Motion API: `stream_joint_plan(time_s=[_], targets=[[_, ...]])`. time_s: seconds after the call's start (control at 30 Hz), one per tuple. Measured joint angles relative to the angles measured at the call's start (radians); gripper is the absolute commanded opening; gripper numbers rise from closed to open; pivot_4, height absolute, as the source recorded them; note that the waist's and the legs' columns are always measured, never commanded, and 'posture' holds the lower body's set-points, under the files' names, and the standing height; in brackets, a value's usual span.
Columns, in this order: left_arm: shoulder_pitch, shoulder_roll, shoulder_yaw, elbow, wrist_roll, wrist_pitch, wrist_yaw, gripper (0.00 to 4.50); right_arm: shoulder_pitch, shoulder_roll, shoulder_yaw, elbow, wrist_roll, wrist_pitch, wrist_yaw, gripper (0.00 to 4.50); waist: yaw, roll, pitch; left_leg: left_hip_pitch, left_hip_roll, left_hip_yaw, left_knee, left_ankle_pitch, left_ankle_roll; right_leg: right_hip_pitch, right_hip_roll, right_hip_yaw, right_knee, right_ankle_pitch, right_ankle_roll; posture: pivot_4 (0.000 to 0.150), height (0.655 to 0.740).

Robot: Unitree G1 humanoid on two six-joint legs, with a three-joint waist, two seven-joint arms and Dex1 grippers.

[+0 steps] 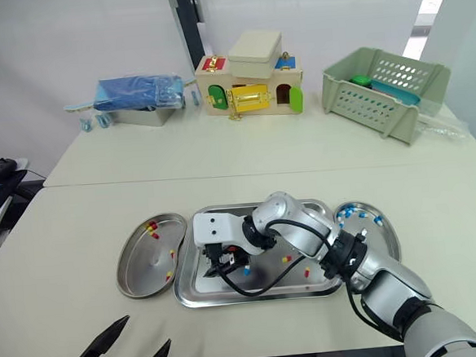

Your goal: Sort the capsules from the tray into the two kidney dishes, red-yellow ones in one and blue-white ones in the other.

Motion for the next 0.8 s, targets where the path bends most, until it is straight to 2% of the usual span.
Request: stream_joint_plan(time_s=[0.7, 0.8], targets=[[-0.007, 0.002, -0.008, 0.018, 0.015, -0.004, 0.039, 4.50, 0.001, 0.073, 0.002, 0.189, -0.176, -0.100, 0.029, 2.19, -0.001, 0.000, 0.000, 0.000, 0.000, 0.000, 0.000, 0.000, 0.000, -0.001, 0.000, 0.001, 0.000, 0.000, 0.000, 0.150, 0.7400], [-0.007, 0.002, -0.009, 0.018, 0.019, -0.004, 0.043, 4.50, 0.003, 0.079, 0.002, 0.191, -0.189, -0.111, 0.033, 1.57, -0.001, 0.000, 0.000, 0.000, 0.000, 0.000, 0.000, 0.000, 0.000, -0.001, 0.000, 0.001, 0.000, 0.000, 0.000, 0.150, 0.7400]])
